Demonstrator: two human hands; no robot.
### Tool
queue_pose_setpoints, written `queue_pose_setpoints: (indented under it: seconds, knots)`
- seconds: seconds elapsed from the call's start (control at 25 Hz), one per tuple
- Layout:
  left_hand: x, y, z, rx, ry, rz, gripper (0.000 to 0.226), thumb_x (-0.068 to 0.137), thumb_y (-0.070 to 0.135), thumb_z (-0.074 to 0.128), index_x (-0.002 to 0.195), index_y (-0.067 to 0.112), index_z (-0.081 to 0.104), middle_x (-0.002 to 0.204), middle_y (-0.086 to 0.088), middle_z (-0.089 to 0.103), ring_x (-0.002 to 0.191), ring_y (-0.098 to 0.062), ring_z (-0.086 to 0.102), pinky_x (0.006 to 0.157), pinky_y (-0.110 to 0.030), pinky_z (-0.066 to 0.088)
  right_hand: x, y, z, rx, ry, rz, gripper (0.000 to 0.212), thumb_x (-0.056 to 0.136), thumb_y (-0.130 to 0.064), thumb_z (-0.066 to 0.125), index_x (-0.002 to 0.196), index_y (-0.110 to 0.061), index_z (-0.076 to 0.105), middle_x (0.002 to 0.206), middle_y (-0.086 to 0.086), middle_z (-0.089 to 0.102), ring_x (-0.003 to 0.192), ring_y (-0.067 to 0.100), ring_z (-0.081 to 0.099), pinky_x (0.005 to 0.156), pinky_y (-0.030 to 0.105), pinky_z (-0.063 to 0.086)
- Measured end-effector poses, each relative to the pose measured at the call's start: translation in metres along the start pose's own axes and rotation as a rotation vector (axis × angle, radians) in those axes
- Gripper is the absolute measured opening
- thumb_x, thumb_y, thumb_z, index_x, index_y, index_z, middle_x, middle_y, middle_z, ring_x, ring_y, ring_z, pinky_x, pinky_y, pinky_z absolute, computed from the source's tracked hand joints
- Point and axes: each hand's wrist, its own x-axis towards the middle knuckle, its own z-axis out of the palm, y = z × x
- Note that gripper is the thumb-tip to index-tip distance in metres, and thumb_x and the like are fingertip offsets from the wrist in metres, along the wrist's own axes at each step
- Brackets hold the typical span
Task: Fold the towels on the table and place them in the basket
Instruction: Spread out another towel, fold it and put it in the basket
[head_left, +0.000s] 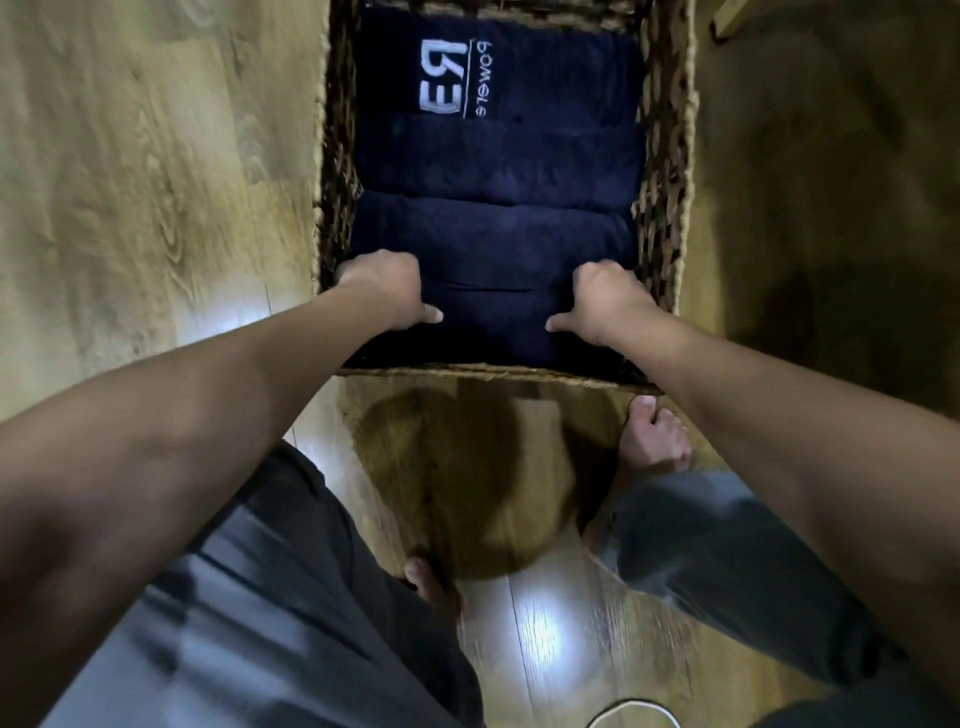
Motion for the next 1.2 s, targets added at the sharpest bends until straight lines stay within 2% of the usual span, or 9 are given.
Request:
queue_pose_setpoints:
  seconds: [0.12, 0.24, 0.4, 0.52, 0.68, 0.84, 0.96, 1.12, 1.2]
  knots:
    - [-0.007, 0.005, -0.01, 0.024, 0.125, -0.044, 0.097, 0.069, 0.079, 0.07, 0.139, 0.017, 0.043, 0.14, -0.014, 0.05, 0.13, -0.037, 0.048, 0.096, -0.048, 0.046, -0.003, -0.005, -0.004, 0.048, 0.023, 0.037, 0.084, 0.081, -0.06, 0.076, 0.139, -0.006, 0.048, 0.146, 0.023, 0.042, 0.131, 0.045, 0.045, 0.106, 0.045, 0.041]
    - [-0.012, 0.006, -0.014, 0.009, 0.212, -0.007, 0.103, 0.066, 0.067, 0.081, 0.143, 0.019, 0.032, 0.145, -0.015, 0.037, 0.137, -0.04, 0.035, 0.097, -0.053, 0.046, -0.015, -0.011, 0.003, -0.013, 0.038, 0.026, 0.088, 0.08, -0.052, 0.081, 0.144, -0.012, 0.036, 0.15, 0.017, 0.03, 0.136, 0.045, 0.032, 0.106, 0.052, 0.041]
    - [-0.011, 0.005, 0.001, 0.062, 0.197, -0.034, 0.103, 0.069, 0.061, 0.083, 0.144, 0.016, 0.028, 0.151, -0.016, 0.026, 0.141, -0.046, 0.025, 0.096, -0.053, 0.05, -0.016, -0.008, 0.01, -0.089, 0.028, 0.004, 0.079, 0.082, -0.046, 0.081, 0.139, -0.011, 0.039, 0.142, 0.017, 0.033, 0.132, 0.045, 0.035, 0.101, 0.053, 0.045]
    - [-0.007, 0.007, 0.005, 0.053, 0.15, 0.015, 0.121, 0.076, 0.062, 0.077, 0.16, 0.021, 0.001, 0.167, -0.014, 0.0, 0.149, -0.05, 0.007, 0.105, -0.054, 0.045, -0.012, -0.009, 0.012, -0.025, 0.056, 0.044, 0.083, 0.078, -0.038, 0.086, 0.138, -0.014, 0.033, 0.145, 0.018, 0.027, 0.13, 0.044, 0.038, 0.091, 0.052, 0.049]
    - [0.003, 0.006, 0.014, 0.052, 0.006, 0.046, 0.138, 0.075, 0.061, 0.078, 0.156, 0.021, -0.026, 0.163, -0.015, -0.029, 0.146, -0.055, -0.019, 0.111, -0.06, 0.036, -0.008, -0.01, 0.019, -0.046, 0.079, 0.018, 0.115, 0.081, -0.033, 0.085, 0.159, -0.022, 0.001, 0.163, 0.022, 0.0, 0.136, 0.047, 0.034, 0.094, 0.051, 0.05]
    - [0.01, 0.015, 0.018, 0.091, 0.019, 0.037, 0.139, 0.076, 0.061, 0.077, 0.154, 0.017, -0.03, 0.162, -0.019, -0.03, 0.144, -0.059, -0.019, 0.111, -0.057, 0.04, 0.001, -0.005, 0.017, -0.145, 0.037, 0.002, 0.122, 0.086, -0.043, 0.078, 0.16, -0.023, -0.018, 0.166, 0.022, -0.019, 0.14, 0.045, 0.032, 0.098, 0.047, 0.048]
    - [0.012, 0.009, 0.015, 0.053, 0.041, 0.051, 0.137, 0.077, 0.058, 0.078, 0.155, 0.02, -0.028, 0.162, -0.015, -0.031, 0.145, -0.057, -0.02, 0.108, -0.056, 0.045, 0.002, -0.006, 0.013, -0.172, 0.021, 0.002, 0.122, 0.086, -0.05, 0.075, 0.16, -0.023, -0.018, 0.166, 0.022, -0.017, 0.141, 0.043, 0.031, 0.099, 0.046, 0.047]
    - [0.012, 0.01, 0.015, 0.13, 0.049, 0.051, 0.138, 0.075, 0.063, 0.077, 0.155, 0.02, -0.028, 0.164, -0.015, -0.027, 0.146, -0.057, -0.016, 0.104, -0.054, 0.047, 0.003, -0.006, 0.009, -0.397, 0.062, -0.015, 0.125, 0.084, -0.064, 0.069, 0.16, -0.015, -0.017, 0.165, 0.03, -0.006, 0.148, 0.043, 0.022, 0.114, 0.046, 0.032]
    - [0.008, 0.01, 0.006, 0.193, 0.05, 0.039, 0.135, 0.076, 0.061, 0.077, 0.158, 0.019, -0.022, 0.167, -0.017, -0.016, 0.148, -0.056, -0.004, 0.103, -0.054, 0.046, 0.001, -0.008, 0.001, -0.417, 0.001, -0.029, 0.127, 0.083, -0.06, 0.073, 0.16, -0.015, -0.017, 0.165, 0.031, -0.005, 0.146, 0.043, 0.028, 0.11, 0.048, 0.037]
